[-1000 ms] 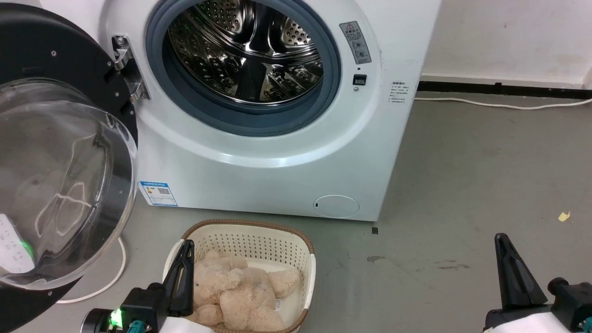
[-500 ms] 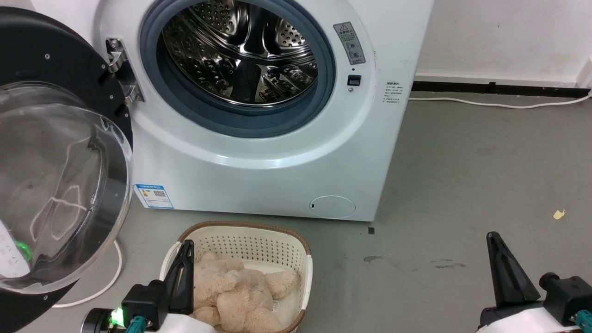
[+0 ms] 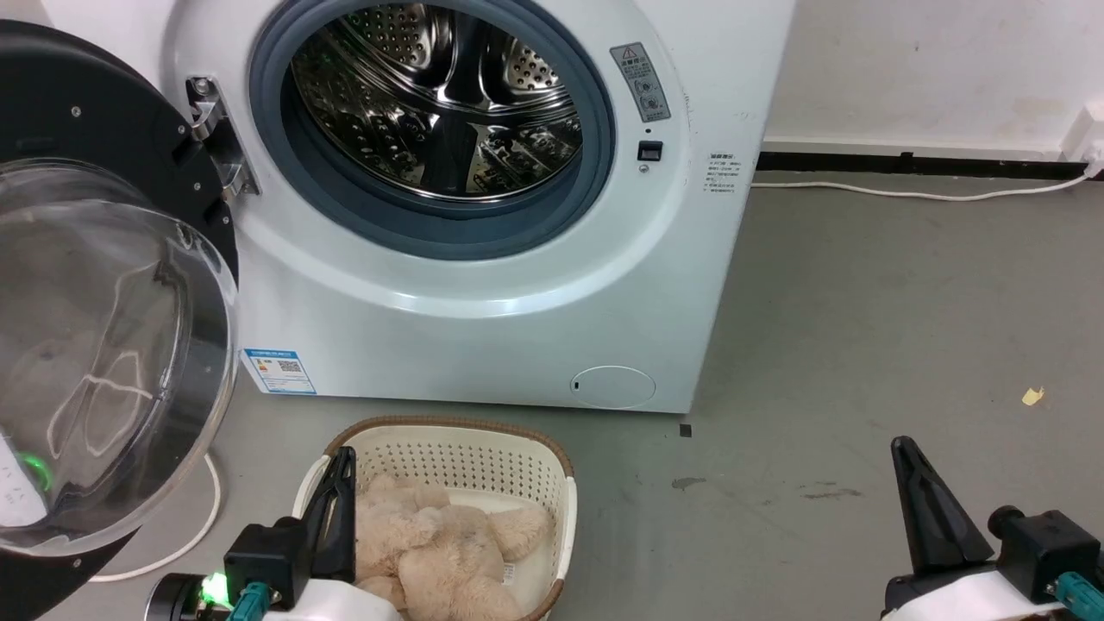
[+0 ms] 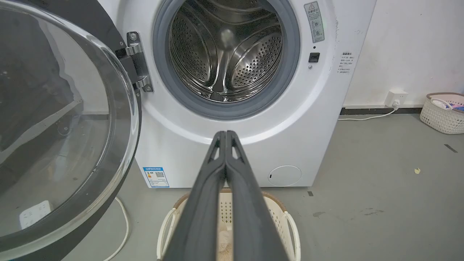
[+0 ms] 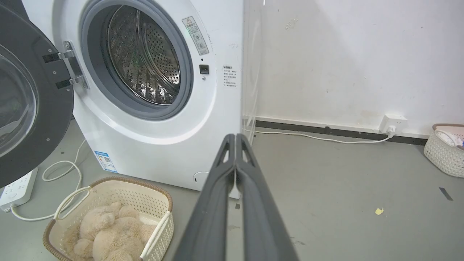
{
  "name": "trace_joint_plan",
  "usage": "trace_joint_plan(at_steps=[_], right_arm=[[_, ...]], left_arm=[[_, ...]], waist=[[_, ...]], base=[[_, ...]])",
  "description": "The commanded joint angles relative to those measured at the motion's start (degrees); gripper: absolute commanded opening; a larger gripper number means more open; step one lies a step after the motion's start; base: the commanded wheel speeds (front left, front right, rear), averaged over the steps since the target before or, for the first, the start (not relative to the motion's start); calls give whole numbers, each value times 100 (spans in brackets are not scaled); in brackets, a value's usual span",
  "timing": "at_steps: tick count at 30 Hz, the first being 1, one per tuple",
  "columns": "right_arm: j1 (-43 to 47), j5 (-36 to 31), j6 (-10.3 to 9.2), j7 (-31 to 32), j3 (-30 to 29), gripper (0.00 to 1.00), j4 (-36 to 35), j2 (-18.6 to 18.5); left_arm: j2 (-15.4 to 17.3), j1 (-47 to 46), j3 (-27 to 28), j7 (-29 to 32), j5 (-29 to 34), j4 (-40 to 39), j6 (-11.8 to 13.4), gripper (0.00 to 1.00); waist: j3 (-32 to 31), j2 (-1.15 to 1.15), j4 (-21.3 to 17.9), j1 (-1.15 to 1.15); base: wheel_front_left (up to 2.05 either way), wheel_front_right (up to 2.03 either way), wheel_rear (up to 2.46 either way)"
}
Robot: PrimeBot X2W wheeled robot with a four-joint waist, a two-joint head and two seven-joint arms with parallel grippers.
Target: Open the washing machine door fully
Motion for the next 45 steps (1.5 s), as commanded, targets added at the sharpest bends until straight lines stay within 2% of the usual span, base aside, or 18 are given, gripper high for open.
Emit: trace_joint_plan(at_steps=[1,45], right_arm=[[-134,-55,3,33,17,0,27,5],[-323,-282,5,539,255,0,117,9]], left_arm=[[-11,-114,15,31,49,1,-33,0],[-121,-257,234,534,244,2,-63,0]], waist=[[-2,0,-9,0],[-58,0,-243,0]], base=[[0,0,0],[0,0,0]])
